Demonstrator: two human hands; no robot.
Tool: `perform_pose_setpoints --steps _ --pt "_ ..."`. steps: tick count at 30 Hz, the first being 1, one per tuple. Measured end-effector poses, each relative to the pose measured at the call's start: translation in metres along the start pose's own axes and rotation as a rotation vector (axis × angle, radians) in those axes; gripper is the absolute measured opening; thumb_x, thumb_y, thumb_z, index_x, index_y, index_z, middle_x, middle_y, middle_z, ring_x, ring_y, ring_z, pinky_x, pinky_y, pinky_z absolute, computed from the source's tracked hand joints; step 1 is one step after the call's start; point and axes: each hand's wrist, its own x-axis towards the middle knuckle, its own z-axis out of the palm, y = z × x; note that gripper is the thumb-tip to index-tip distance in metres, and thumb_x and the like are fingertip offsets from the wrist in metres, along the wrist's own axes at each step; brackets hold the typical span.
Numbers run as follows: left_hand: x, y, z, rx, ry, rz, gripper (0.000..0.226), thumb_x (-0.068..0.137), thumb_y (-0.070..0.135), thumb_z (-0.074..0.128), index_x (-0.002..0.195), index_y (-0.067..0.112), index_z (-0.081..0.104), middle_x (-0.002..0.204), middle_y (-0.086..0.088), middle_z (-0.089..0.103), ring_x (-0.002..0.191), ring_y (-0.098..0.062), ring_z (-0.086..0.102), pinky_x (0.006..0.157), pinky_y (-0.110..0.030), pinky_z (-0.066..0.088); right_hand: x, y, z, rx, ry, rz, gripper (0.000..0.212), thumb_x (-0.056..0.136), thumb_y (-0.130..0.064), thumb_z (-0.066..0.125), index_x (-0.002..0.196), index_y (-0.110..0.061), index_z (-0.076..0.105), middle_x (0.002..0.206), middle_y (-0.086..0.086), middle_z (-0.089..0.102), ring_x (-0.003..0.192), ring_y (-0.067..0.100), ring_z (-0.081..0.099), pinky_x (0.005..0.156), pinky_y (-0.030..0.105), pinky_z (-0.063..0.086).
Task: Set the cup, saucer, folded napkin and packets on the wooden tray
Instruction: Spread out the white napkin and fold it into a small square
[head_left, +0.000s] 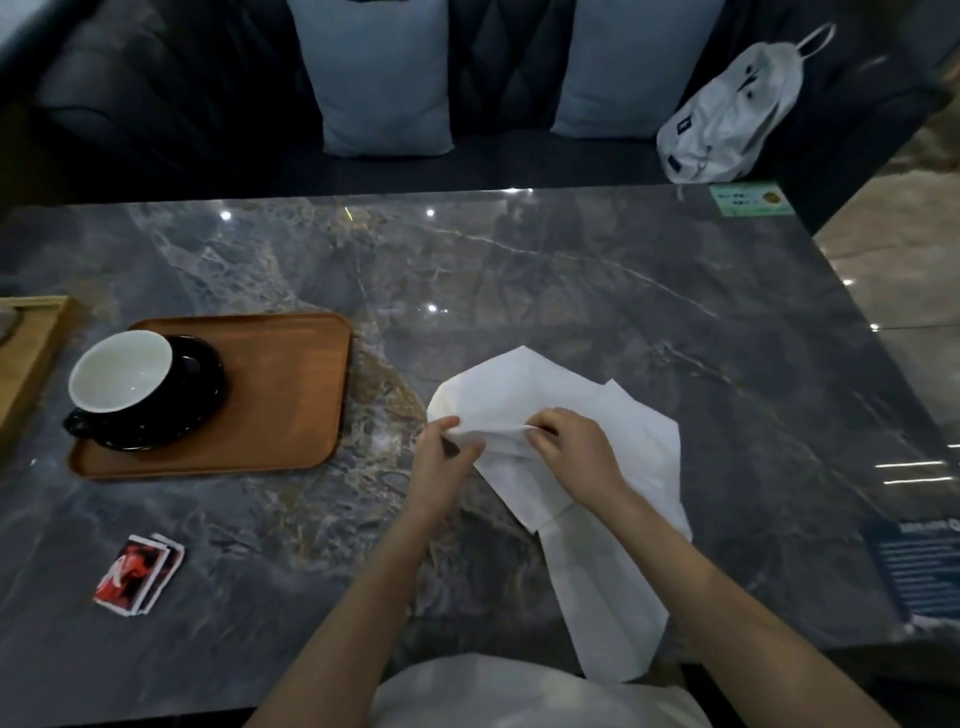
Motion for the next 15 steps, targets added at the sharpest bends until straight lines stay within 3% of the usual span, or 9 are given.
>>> perform_pose_setpoints --steps 2,4,7,9,13,15 --pt "0.001 0.008 -0.006 -0.153 0.020 -0.055 0.038 0.086 0.013 0.060 0.120 0.007 0.045 0.117 -0.013 0.052 0.089 -0.014 0.057 0.063 -0.013 0.050 0.003 -0.005 -0.007 0.091 0.036 0.012 0.013 0.088 -0.017 0.057 0.087 -0.008 0.066 0.088 0.004 0.069 0.084 0.021 0.061 0.076 0.034 0.047" --pt "0.003 0.019 -0.012 -0.270 0.076 -0.031 0.044 0.086 0.007 0.059 0.124 0.004 0.039 0.115 -0.014 0.052 0.080 -0.006 0.055 0.054 -0.005 0.047 0.008 -0.014 -0.016 0.194 0.066 0.031 0.012 0.087 -0.017 0.059 0.084 -0.010 0.067 0.082 -0.002 0.066 0.078 0.015 0.060 0.072 0.027 0.045" --pt "0.006 0.037 -0.023 -0.494 0.127 0.003 0.065 0.082 0.010 0.066 0.134 0.005 0.028 0.121 -0.010 0.056 0.091 -0.013 0.062 0.067 -0.016 0.054 0.019 -0.029 -0.029 0.393 0.105 0.075 0.008 0.085 -0.015 0.061 0.082 -0.012 0.068 0.073 -0.007 0.063 0.066 -0.002 0.055 0.065 0.013 0.042" --pt "0.005 0.048 -0.030 -0.573 0.118 -0.031 0.070 0.074 0.025 0.073 0.132 0.007 0.037 0.122 -0.013 0.060 0.099 -0.024 0.065 0.073 -0.032 0.055 0.027 -0.040 -0.035 0.575 0.124 0.115 0.005 0.084 -0.012 0.063 0.082 -0.011 0.068 0.070 -0.007 0.061 0.057 -0.008 0.053 0.060 0.007 0.041" --pt "-0.005 0.072 -0.041 -0.600 0.049 -0.027 0.027 0.082 0.024 0.065 0.102 0.007 0.065 0.096 -0.012 0.070 0.082 -0.023 0.067 0.062 -0.028 0.054 0.036 -0.059 -0.042 0.789 0.137 0.179 0.003 0.083 -0.008 0.064 0.085 -0.011 0.064 0.072 -0.004 0.061 0.062 0.000 0.055 0.058 0.007 0.044" --pt "-0.009 0.085 -0.045 -0.549 0.063 0.003 0.014 0.085 0.019 0.061 0.091 0.008 0.067 0.089 -0.011 0.070 0.078 -0.023 0.066 0.059 -0.027 0.054 0.036 -0.065 -0.043 0.659 0.176 0.171 0.012 0.083 -0.007 0.063 0.092 -0.014 0.059 0.080 -0.005 0.059 0.071 0.002 0.055 0.059 0.004 0.042"
